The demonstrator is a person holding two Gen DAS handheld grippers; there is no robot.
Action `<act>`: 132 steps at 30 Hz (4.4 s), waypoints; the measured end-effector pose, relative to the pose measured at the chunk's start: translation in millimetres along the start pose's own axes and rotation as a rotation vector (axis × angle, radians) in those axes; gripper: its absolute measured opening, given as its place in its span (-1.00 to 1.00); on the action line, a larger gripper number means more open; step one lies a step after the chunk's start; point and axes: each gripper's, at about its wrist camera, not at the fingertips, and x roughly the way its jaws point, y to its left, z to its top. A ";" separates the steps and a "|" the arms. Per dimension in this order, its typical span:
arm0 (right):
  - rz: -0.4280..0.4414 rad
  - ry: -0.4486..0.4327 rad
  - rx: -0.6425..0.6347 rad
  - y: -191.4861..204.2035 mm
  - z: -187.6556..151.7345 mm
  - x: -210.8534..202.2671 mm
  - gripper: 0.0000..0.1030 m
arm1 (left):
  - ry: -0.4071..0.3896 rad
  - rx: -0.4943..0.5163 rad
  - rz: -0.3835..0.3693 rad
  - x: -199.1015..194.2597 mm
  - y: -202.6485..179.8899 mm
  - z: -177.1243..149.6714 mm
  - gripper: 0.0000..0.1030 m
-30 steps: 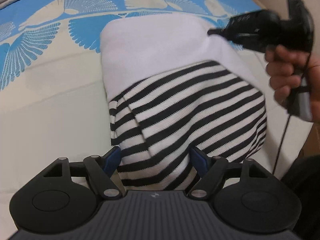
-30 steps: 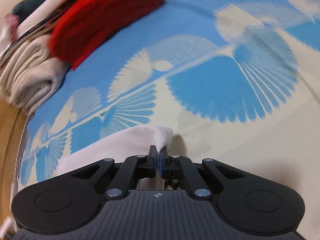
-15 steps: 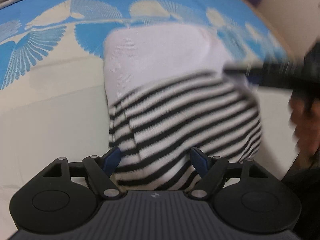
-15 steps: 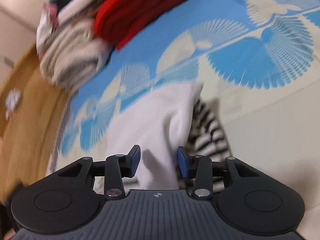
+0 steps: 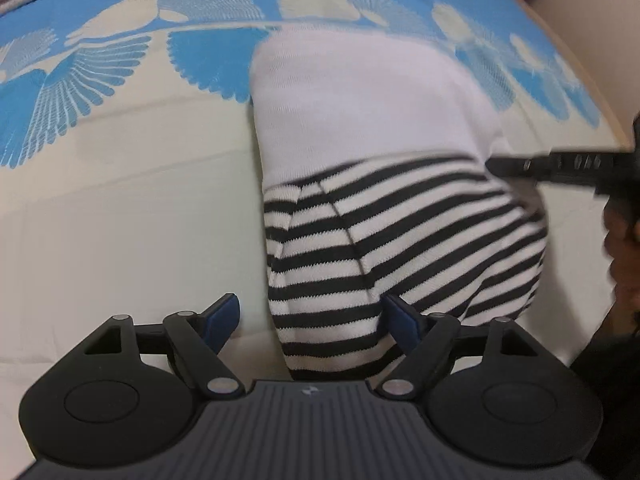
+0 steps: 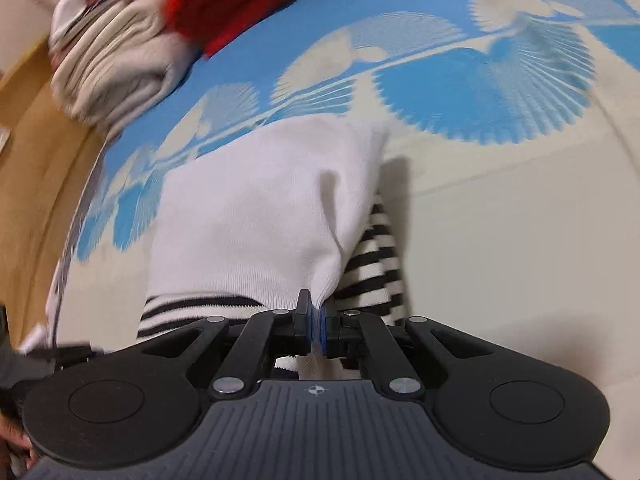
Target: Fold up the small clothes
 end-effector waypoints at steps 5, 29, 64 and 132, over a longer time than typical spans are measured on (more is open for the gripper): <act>0.106 -0.019 0.027 -0.7 0.9 -15.4 -0.65 | -0.014 -0.018 -0.055 -2.9 12.4 -3.8 0.61; -0.166 -0.059 -0.207 16.7 -31.3 -67.9 -0.84 | -0.122 -0.027 0.128 -38.8 -8.2 -35.7 0.76; -0.334 -0.333 -0.169 84.8 -207.9 -155.2 0.57 | -0.469 -0.185 0.262 -105.1 -113.4 -194.8 0.99; -0.380 -0.290 -0.253 94.7 -209.5 -139.5 0.57 | -0.455 -0.157 0.248 -95.6 -116.4 -193.4 0.99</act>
